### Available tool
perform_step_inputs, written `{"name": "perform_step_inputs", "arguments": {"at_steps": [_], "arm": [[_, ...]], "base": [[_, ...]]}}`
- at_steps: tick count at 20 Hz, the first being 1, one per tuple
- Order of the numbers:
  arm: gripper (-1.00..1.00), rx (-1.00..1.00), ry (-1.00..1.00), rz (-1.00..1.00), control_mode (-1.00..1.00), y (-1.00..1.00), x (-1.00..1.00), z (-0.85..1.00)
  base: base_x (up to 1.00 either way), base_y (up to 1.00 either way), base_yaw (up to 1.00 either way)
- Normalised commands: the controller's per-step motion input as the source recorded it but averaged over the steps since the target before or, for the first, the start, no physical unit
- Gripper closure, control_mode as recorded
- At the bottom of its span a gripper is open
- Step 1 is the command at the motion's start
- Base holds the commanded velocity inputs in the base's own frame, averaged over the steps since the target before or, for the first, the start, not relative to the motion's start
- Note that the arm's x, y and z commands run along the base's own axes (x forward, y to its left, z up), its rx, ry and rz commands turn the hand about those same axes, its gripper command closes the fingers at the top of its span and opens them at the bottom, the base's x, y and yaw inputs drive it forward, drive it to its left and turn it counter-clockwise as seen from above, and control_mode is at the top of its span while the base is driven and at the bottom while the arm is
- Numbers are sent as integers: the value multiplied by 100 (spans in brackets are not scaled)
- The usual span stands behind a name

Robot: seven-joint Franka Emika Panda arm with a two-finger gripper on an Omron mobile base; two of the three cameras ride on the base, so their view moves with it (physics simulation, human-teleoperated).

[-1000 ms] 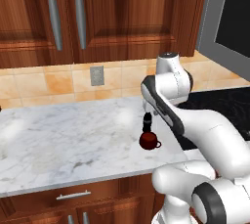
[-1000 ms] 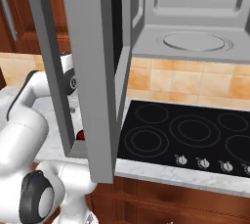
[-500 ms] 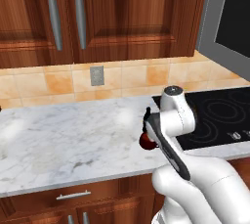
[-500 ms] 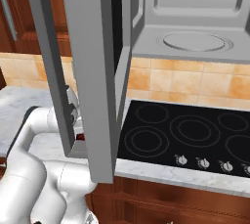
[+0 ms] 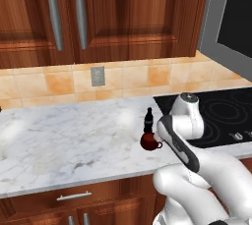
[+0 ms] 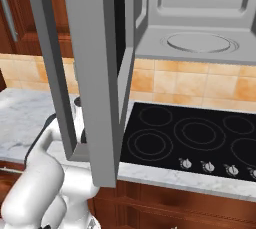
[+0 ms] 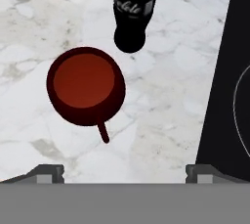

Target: Place the microwavable item in the microwave. Then, close the microwave door and press the start button.

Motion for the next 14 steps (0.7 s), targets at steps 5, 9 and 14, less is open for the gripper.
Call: {"name": "perform_step_inputs", "arguments": {"at_steps": [5,9,14], "arm": [[-100,6,11,7,-100,0,59,-24],[-100,0,10,8,-100,9,6,-52],[-100,0,10,6,-100,15,0,-47]], "base": [[0,0,0],[0,0,0],[0,0,0]]}}
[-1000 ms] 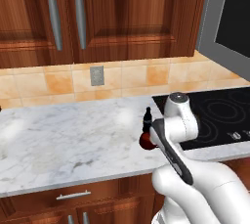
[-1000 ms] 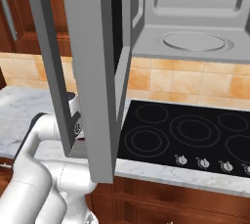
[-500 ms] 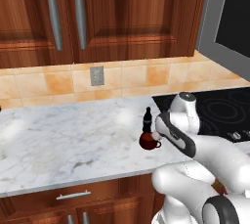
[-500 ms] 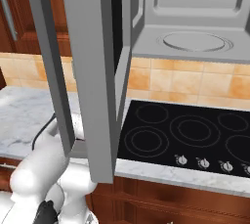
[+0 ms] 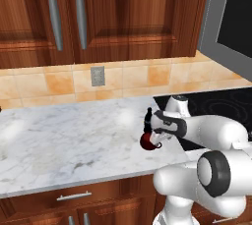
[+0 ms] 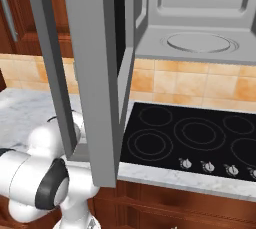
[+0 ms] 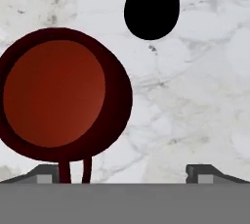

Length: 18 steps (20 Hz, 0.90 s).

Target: Place the microwavable item in the microwave. Then, close the microwave door and press the start button.

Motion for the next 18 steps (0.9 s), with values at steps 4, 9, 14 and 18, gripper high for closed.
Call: {"name": "perform_step_inputs", "arguments": {"at_steps": [4,9,14,18], "arm": [[-100,0,6,5,-100,26,0,-22],[-100,0,0,5,-100,24,0,-24],[-100,0,-4,1,-100,8,-31,0],[-100,0,-5,0,-100,4,-38,0]], "base": [[0,0,0],[0,0,0],[0,0,0],[0,0,0]]}}
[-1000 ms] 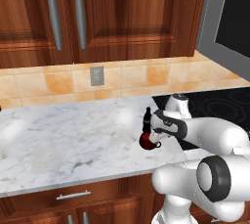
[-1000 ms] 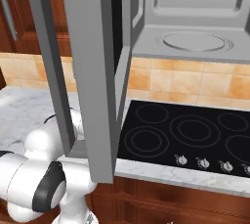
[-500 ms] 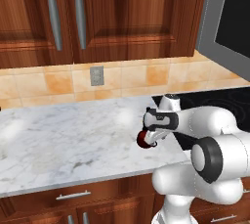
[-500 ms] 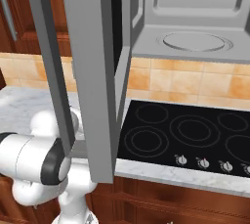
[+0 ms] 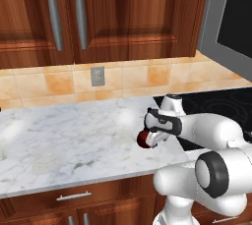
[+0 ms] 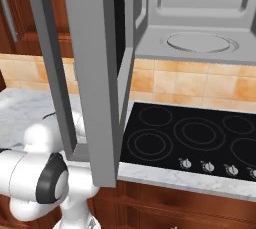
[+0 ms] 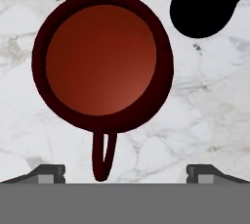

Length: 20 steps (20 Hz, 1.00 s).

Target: Place the microwavable item in the microwave. Then, close the microwave door and press the start button.

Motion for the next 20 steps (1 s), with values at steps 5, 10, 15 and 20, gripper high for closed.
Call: {"name": "perform_step_inputs", "arguments": {"at_steps": [5,10,15,20], "arm": [[-100,0,-1,0,-100,15,-4,0],[-100,0,0,0,-100,2,29,-7],[-100,0,0,0,-100,0,36,-14],[-100,0,0,0,-100,5,13,-17]], "base": [[0,0,0],[0,0,0],[0,0,0],[0,0,0]]}}
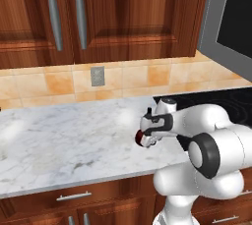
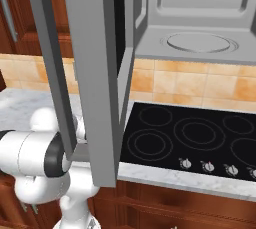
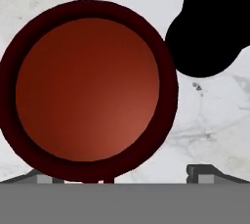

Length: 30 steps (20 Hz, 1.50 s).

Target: Place the microwavable item in the microwave. Then, close the microwave door and press the start button.

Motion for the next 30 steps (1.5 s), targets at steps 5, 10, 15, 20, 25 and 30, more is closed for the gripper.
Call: {"name": "perform_step_inputs", "arguments": {"at_steps": [5,10,15,20,25,30], "arm": [[100,0,-1,0,-100,13,0,-18],[100,0,-5,0,-100,16,0,-2],[100,0,-3,0,-100,21,-8,0],[100,0,-7,0,-100,16,-33,3],[100,0,-5,0,-100,13,-44,26],[100,0,-4,0,-100,0,-44,51]], "base": [[0,0,0],[0,0,0],[0,0,0],[0,0,0],[0,0,0],[0,0,0]]}}
